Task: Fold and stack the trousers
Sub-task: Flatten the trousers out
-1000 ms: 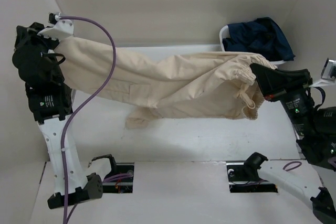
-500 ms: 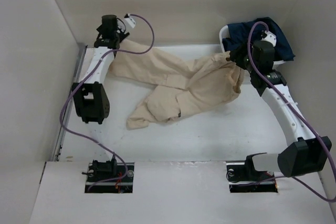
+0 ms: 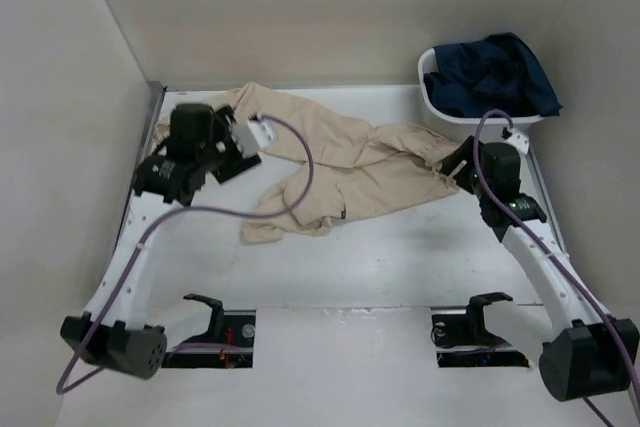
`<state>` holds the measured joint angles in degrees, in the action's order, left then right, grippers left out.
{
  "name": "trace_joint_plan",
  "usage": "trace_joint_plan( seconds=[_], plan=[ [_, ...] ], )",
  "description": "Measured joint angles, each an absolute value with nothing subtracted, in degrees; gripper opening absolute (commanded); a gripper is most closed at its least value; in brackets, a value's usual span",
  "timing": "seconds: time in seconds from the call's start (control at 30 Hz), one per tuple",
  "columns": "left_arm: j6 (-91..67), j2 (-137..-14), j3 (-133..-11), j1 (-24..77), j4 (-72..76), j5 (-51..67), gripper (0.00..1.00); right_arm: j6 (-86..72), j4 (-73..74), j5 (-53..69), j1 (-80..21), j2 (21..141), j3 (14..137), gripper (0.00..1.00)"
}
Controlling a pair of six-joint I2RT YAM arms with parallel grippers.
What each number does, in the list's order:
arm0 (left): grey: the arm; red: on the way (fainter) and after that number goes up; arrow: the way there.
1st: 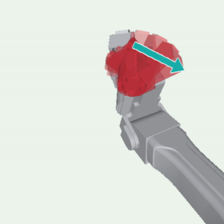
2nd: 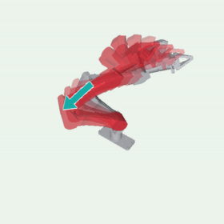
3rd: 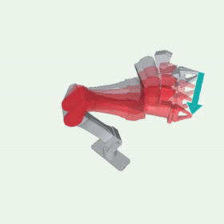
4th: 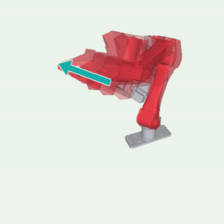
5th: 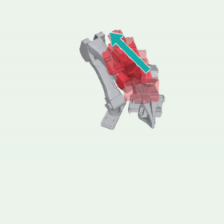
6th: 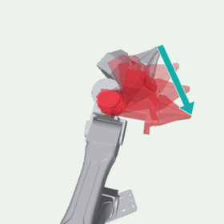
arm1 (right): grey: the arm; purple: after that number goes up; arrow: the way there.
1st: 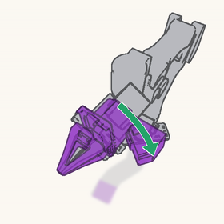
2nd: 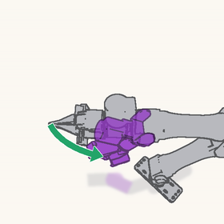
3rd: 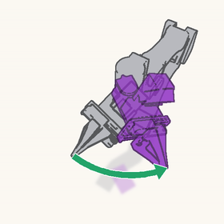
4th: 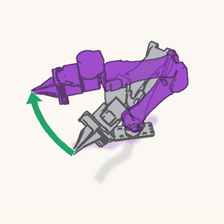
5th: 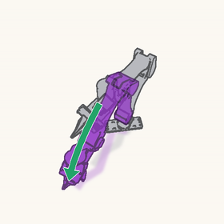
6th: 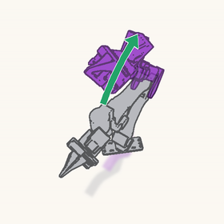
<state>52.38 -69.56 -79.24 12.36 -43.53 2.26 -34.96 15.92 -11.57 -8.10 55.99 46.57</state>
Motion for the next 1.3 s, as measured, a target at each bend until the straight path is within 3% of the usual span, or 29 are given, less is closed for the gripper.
trace_joint_plan(
  seconds=[0.1,0.27,0.4,0.47,0.5,0.73,0.83,1.0,1.1,1.3],
  plan=[
    [53.12,-64.16,-67.05,16.25,-48.66,3.64,0.71,-35.2,16.36,-13.34,-6.68,60.29,40.77,0.84],
    [51.09,-74.02,-53.67,16.01,-48.36,2.81,0.7,-33.65,14.17,-13.82,-3.05,71.4,39.77,0.88],
    [47.31,-76.38,-51.94,16.69,-46.22,3.01,0.71,-31.44,11.16,-12.36,-1.39,81.62,43.57,0.88],
    [45.25,-76.27,-51.94,16.97,-43.64,3.46,0.72,-30.81,9.78,-11.64,-1.04,85.38,45.21,0.98],
    [44.34,-76.36,-51.92,16.97,-42.65,3.62,0.71,-30.61,9.34,-11.49,-0.89,86.61,45.74,0.98],
    [39.53,-80.4,-50.98,16.93,-39.27,6.09,0.65,-29.74,6.44,-10.24,0.97,91.24,47.44,0.91],
    [39.38,-81.1,-48.42,17.87,-38.63,5.58,0.6,-29.5,5.45,-9.93,1.85,91.57,47.44,0.78],
    [39.31,-84.07,-45.65,18.9,-36.16,2.61,0.08,-28.51,2.87,-7.97,1.89,91.57,47.44,0.36],
    [38.39,-86.63,-46.11,18.57,-33.04,-0.99,0.0,-28.12,0.43,-5.61,1.85,91.77,47.44,0.04],
    [39.9,-86.35,-46.41,10.66,-23.33,-10.07,0.0,-30.17,-1.56,-3.18,2.35,89.54,45.56,0.0]
  ],
)
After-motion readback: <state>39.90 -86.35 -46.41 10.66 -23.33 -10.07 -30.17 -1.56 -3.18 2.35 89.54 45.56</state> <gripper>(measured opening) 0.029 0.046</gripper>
